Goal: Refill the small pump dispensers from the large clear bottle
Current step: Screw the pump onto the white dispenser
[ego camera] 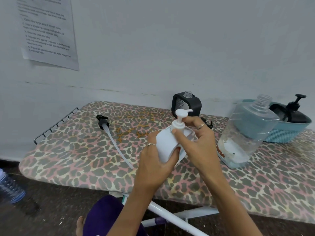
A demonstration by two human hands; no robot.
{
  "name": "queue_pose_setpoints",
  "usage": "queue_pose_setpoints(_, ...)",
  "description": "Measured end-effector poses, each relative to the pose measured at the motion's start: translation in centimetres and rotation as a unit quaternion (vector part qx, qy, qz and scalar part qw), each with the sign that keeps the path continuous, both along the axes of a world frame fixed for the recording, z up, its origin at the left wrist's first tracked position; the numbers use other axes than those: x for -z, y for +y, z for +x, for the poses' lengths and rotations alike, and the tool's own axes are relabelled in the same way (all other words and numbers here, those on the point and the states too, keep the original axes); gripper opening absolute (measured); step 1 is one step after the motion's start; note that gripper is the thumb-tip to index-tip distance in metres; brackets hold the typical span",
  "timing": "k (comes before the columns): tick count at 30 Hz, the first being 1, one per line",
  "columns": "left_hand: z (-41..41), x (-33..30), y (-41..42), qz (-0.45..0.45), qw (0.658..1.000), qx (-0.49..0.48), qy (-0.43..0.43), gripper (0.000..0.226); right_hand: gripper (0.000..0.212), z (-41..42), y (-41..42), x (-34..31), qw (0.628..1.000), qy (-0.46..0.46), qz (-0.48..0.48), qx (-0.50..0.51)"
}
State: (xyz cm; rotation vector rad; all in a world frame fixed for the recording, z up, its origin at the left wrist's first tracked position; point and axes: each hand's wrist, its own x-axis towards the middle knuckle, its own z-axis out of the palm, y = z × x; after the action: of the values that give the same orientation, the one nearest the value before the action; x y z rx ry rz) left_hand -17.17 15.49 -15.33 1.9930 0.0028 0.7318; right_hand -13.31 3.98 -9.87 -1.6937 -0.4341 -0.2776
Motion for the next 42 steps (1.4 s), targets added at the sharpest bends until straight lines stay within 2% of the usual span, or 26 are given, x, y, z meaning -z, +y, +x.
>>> queue_pose_setpoints(9,0.0,-0.2,-0.1,0.001,1.000,-0.003,0.002,0.054,0.026,0.2,0.8,0.5,0.999,-0.023,0.024,0.028)
queue_pose_setpoints(12,0.0,-0.2,-0.1,0.000,1.000,-0.002,0.005,0.056,0.032,-0.1,0.1,0.4,0.999,-0.022,0.032,-0.002)
queue_pose_setpoints(18,0.1,-0.1,-0.1,0.008,1.000,-0.013,0.004,0.054,0.031,0.4,-0.9,-0.2,0.997,-0.010,0.008,-0.078)
queue_pose_setpoints(26,0.1,-0.1,0.0,0.014,1.000,-0.006,0.002,0.054,0.021,0.5,-0.4,-0.4,0.998,0.023,0.059,-0.027)
queue_pose_setpoints(33,0.1,-0.1,0.0,0.013,1.000,-0.002,-0.003,0.054,0.032,0.6,0.5,-0.1,0.999,0.006,0.047,0.007)
queue_pose_setpoints(37,0.2,0.0,0.0,0.011,1.000,-0.004,-0.005,0.053,0.036,0.1,-0.6,-0.6,0.998,-0.023,0.015,-0.051)
queue_pose_setpoints(40,0.2,0.0,0.0,0.011,1.000,-0.004,-0.008,0.054,0.034,0.2,-1.3,-1.1,0.992,-0.011,0.007,-0.122)
queue_pose_setpoints(42,0.3,0.1,0.0,0.009,1.000,-0.004,-0.011,0.053,0.035,0.5,-1.4,-1.0,0.991,0.000,-0.009,-0.133)
